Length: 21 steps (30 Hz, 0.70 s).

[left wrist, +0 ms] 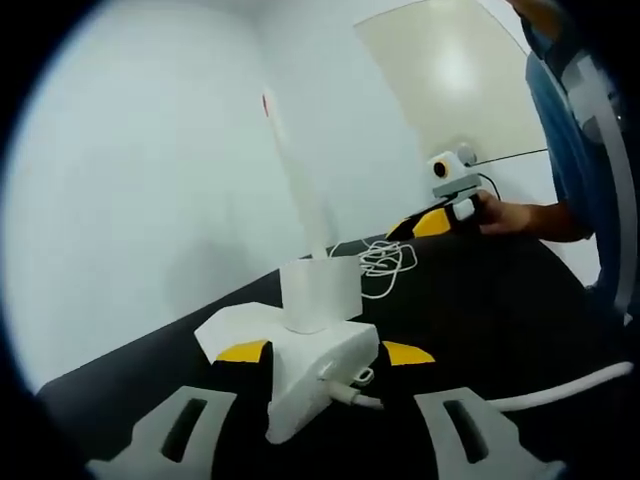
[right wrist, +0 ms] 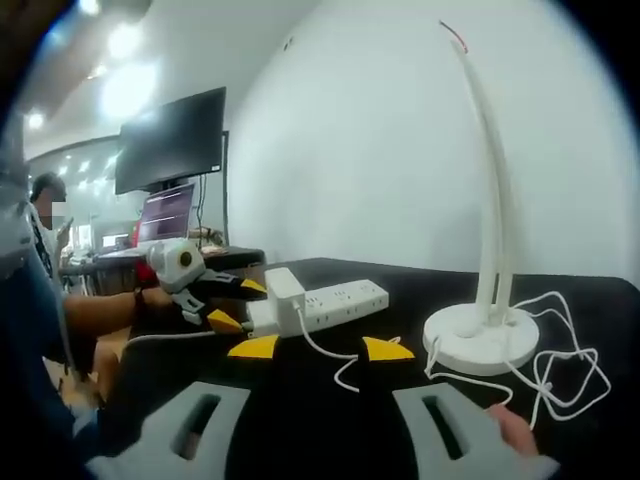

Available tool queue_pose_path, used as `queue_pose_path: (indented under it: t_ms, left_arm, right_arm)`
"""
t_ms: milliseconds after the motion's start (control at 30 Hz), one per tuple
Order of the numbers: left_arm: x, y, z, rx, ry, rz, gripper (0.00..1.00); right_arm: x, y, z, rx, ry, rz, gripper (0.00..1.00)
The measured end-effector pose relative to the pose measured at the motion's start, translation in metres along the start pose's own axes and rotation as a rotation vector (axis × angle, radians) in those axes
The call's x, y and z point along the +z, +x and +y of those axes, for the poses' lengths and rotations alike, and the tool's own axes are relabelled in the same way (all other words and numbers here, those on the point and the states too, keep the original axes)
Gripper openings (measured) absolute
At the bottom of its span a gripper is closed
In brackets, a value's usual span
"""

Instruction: Insert the desk lamp plug into the socket, turn on the power strip switch, turn on the lamp switch, then turn off the lamp switch, turn off the power strip switch, and remove the plug from the socket.

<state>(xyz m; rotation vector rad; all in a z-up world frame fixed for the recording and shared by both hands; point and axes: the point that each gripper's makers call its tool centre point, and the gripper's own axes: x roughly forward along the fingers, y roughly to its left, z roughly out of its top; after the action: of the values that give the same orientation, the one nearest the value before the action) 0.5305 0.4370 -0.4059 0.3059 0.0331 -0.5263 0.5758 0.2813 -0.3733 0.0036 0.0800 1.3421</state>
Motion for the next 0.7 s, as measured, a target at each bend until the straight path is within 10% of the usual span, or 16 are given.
queue_pose_path:
  t_ms: [700]
  left_arm:
    - [-0.002,0.000,0.004,0.026,-0.008,-0.006,0.41]
  right_arm:
    - [0.040,-0.023,-0.040,-0.005,0.058,0.020,0.31]
